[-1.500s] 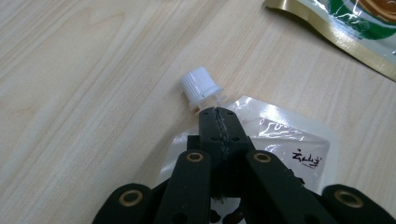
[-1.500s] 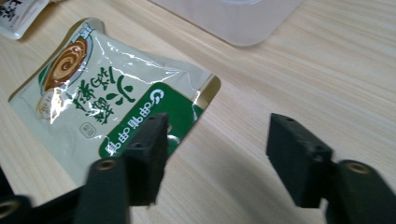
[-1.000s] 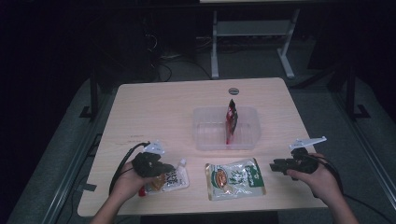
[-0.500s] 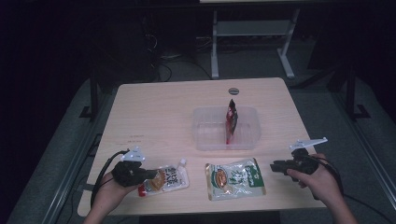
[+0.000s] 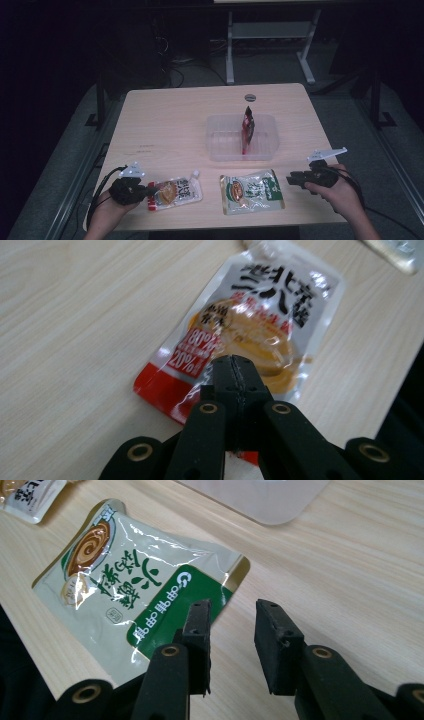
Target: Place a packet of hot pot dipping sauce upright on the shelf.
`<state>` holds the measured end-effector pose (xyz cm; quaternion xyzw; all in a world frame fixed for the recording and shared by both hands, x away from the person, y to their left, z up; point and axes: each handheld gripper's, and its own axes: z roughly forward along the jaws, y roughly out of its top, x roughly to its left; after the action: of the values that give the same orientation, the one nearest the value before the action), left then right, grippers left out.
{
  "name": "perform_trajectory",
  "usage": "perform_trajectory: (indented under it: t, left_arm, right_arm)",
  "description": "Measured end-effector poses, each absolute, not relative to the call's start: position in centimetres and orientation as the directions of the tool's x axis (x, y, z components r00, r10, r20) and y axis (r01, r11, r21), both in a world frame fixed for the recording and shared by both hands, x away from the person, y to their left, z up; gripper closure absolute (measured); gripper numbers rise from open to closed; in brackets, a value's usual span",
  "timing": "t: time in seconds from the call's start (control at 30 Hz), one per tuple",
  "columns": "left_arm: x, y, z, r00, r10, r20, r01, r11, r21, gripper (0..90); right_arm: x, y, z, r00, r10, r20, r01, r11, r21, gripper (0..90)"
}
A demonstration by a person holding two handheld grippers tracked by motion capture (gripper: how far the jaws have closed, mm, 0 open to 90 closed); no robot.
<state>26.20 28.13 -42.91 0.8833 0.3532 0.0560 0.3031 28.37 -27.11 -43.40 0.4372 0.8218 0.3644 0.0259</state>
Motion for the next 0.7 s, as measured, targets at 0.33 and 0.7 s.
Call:
perform_trajectory:
  t: [0.33, 0.7]
  left_arm:
    - [26.6, 28.2, -43.8, 0.722, 0.681, -0.125, 0.624, -0.563, 0.542, 89.6]
    - [27.0, 28.2, -44.4, 0.719, 0.685, -0.121, 0.638, -0.580, 0.507, 89.7]
  right_arm:
    - [28.3, -25.9, -43.3, -0.644, 0.704, 0.299, 0.688, 0.364, 0.628, 65.3]
    - [28.7, -22.8, -42.7, -0.707, 0.632, 0.318, 0.651, 0.404, 0.643, 63.2]
